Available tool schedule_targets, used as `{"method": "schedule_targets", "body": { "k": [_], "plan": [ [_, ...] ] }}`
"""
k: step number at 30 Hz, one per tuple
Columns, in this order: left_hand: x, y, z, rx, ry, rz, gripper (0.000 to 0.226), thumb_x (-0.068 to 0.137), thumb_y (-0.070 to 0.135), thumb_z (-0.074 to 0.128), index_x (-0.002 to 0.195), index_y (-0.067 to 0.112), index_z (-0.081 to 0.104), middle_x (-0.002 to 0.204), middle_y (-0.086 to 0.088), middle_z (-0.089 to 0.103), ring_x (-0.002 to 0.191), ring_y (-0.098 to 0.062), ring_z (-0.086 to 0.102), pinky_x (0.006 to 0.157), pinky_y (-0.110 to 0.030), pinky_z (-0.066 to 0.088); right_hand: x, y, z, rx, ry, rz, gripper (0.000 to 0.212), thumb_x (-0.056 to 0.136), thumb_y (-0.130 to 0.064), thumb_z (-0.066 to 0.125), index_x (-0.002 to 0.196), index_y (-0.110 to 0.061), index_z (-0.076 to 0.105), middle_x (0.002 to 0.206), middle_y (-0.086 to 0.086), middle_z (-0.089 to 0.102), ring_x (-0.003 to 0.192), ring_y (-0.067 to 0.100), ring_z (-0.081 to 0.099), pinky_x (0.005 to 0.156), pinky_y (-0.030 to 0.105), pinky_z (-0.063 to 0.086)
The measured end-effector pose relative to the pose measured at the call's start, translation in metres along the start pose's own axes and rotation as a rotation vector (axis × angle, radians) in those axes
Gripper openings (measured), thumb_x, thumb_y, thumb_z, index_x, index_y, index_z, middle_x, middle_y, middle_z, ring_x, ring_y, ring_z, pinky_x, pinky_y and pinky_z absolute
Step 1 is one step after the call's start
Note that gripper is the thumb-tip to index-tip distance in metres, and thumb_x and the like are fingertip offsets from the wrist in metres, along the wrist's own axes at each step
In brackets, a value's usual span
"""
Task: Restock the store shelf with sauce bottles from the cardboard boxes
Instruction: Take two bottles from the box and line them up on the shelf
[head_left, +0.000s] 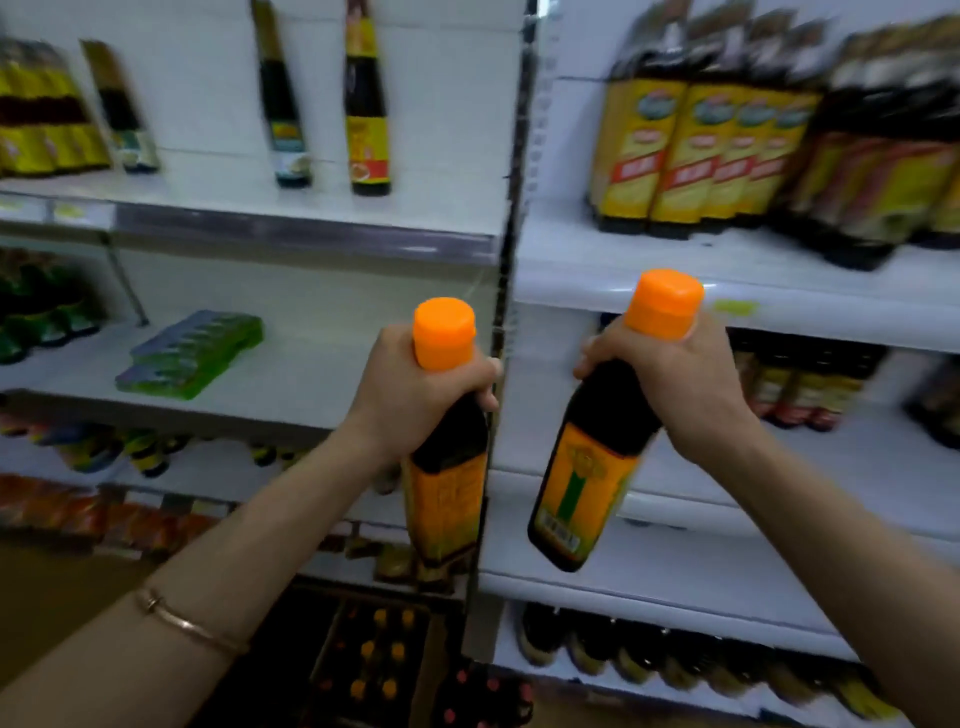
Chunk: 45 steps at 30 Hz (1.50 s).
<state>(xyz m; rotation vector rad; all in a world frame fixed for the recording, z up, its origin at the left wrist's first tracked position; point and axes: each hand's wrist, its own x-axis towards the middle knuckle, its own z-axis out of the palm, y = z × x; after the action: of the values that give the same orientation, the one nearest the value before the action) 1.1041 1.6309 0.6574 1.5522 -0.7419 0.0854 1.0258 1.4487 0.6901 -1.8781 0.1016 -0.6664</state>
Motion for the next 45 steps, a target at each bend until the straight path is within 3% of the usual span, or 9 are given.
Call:
{"method": "schedule_targets", "body": {
  "k": [3,7,15,23,28,31,34,39,45],
  "plan": [
    [0.012,0.025,0.043,-0.065,-0.128,0.047,0.019,0.065,0.024,0.072,0.048,0.019,0.065,0.054,-0.005,0.067,0.056,-0.026,0.065,0.071,-0.044,0.057,-0.013,-0.019,-0.05,-0.05,0.111,0.008,0.017,0.075,-0.001,0.068,0.058,0.002,0.065,0.061,0.006,0.071,0.057,0.017,0.066,0.061,0.025,0.055],
    [0.024,0.067,0.106,-0.17,-0.274,0.045,0.021,0.068,0.013,0.068,0.047,0.012,0.063,0.055,-0.011,0.066,0.055,-0.025,0.063,0.072,-0.039,0.056,-0.03,-0.039,-0.119,-0.14,0.232,0.017,0.024,0.077,-0.005,0.067,0.053,-0.003,0.064,0.059,0.007,0.07,0.058,0.023,0.066,0.064,0.033,0.055],
    [0.026,0.151,0.247,-0.282,-0.553,0.072,0.021,0.074,0.008,0.069,0.055,0.01,0.06,0.057,-0.009,0.064,0.057,-0.026,0.064,0.068,-0.038,0.057,-0.083,-0.075,-0.272,-0.173,0.483,0.036,0.02,0.079,-0.009,0.068,0.06,-0.004,0.064,0.057,0.004,0.069,0.051,0.015,0.063,0.058,0.021,0.054],
    [0.004,0.224,0.425,-0.4,-0.588,0.086,0.025,0.081,-0.005,0.062,0.058,0.004,0.054,0.053,-0.009,0.06,0.05,-0.025,0.061,0.057,-0.03,0.055,-0.129,-0.086,-0.437,-0.282,0.553,0.079,0.029,0.078,-0.02,0.071,0.055,-0.003,0.066,0.06,0.009,0.07,0.053,0.016,0.063,0.066,0.028,0.053],
    [-0.005,0.255,0.513,-0.448,-0.566,0.092,0.024,0.075,0.004,0.066,0.052,0.01,0.06,0.053,-0.007,0.061,0.051,-0.023,0.063,0.059,-0.03,0.052,-0.145,-0.083,-0.525,-0.329,0.575,0.067,0.028,0.078,-0.021,0.071,0.057,-0.003,0.067,0.059,0.006,0.07,0.051,0.014,0.062,0.061,0.023,0.052],
    [-0.001,0.274,0.548,-0.44,-0.56,0.089,0.028,0.079,0.002,0.064,0.053,0.01,0.059,0.052,-0.005,0.059,0.051,-0.022,0.062,0.063,-0.032,0.052,-0.146,-0.077,-0.567,-0.34,0.569,0.051,0.027,0.078,-0.021,0.07,0.06,0.0,0.068,0.059,0.006,0.07,0.049,0.013,0.061,0.056,0.018,0.051],
    [0.011,0.29,0.574,-0.405,-0.553,0.103,0.022,0.082,0.001,0.061,0.061,0.004,0.056,0.051,-0.004,0.059,0.05,-0.021,0.061,0.063,-0.029,0.052,-0.138,-0.071,-0.603,-0.321,0.554,0.03,0.028,0.079,-0.021,0.07,0.062,0.001,0.068,0.061,0.006,0.071,0.053,0.015,0.064,0.066,0.027,0.053],
    [0.053,0.3,0.611,-0.415,-0.521,0.066,0.026,0.082,0.001,0.059,0.057,0.008,0.053,0.052,-0.006,0.057,0.049,-0.022,0.059,0.06,-0.028,0.051,-0.092,-0.064,-0.648,-0.245,0.53,-0.015,0.026,0.077,-0.017,0.07,0.056,-0.003,0.065,0.064,0.013,0.071,0.059,0.023,0.067,0.078,0.039,0.056],
    [0.125,0.284,0.639,-0.42,-0.457,0.043,0.022,0.082,0.003,0.058,0.061,0.008,0.053,0.054,-0.006,0.056,0.05,-0.021,0.058,0.057,-0.025,0.051,-0.001,-0.044,-0.679,-0.175,0.442,-0.06,0.021,0.076,-0.014,0.07,0.059,-0.004,0.061,0.06,0.009,0.069,0.055,0.022,0.065,0.068,0.033,0.056]
  ]
}}
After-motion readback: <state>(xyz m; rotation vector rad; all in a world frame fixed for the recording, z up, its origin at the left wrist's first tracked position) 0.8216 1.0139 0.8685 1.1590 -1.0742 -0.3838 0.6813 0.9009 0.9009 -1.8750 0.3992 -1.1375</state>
